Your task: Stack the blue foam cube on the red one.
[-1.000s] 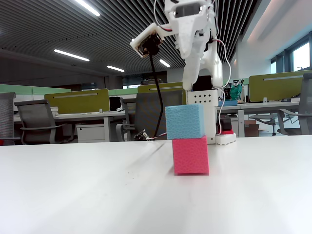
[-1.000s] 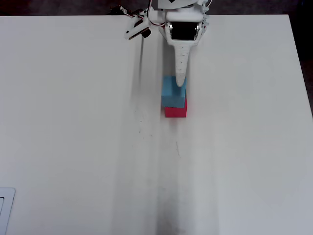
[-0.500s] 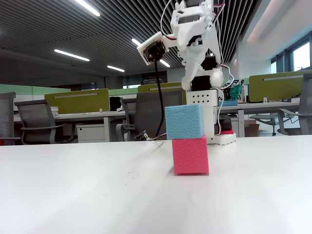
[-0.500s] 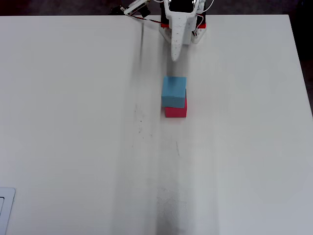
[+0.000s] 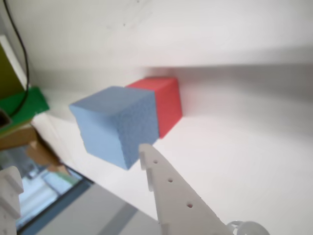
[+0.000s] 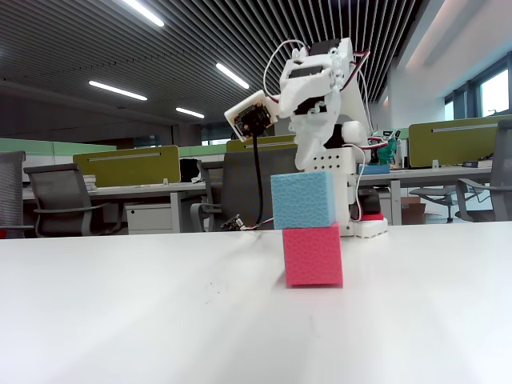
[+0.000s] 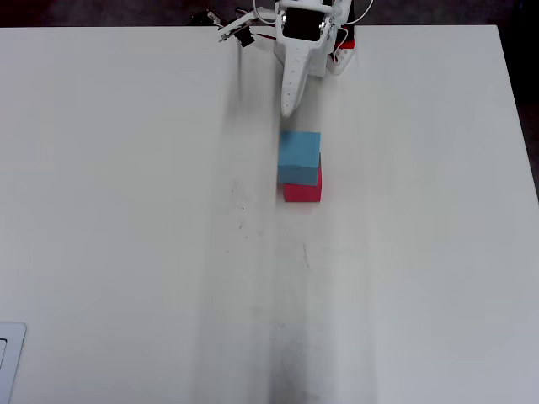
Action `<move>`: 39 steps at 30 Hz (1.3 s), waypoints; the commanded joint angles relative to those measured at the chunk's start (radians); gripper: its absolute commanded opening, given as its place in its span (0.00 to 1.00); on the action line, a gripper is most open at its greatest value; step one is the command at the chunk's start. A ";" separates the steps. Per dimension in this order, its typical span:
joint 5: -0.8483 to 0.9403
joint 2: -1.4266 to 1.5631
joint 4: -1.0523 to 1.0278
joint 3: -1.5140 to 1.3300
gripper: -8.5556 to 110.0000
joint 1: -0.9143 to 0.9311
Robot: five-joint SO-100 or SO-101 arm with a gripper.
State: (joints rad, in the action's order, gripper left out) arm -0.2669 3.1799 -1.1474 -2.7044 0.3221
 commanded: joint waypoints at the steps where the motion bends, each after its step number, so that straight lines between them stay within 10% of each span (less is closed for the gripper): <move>1: -0.003 0.005 0.021 -0.015 0.23 0.006; 39: -0.009 0.005 0.106 -0.150 0.23 -0.049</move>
State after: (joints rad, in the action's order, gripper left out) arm -0.2730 3.1784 -1.0538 -2.8578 0.2838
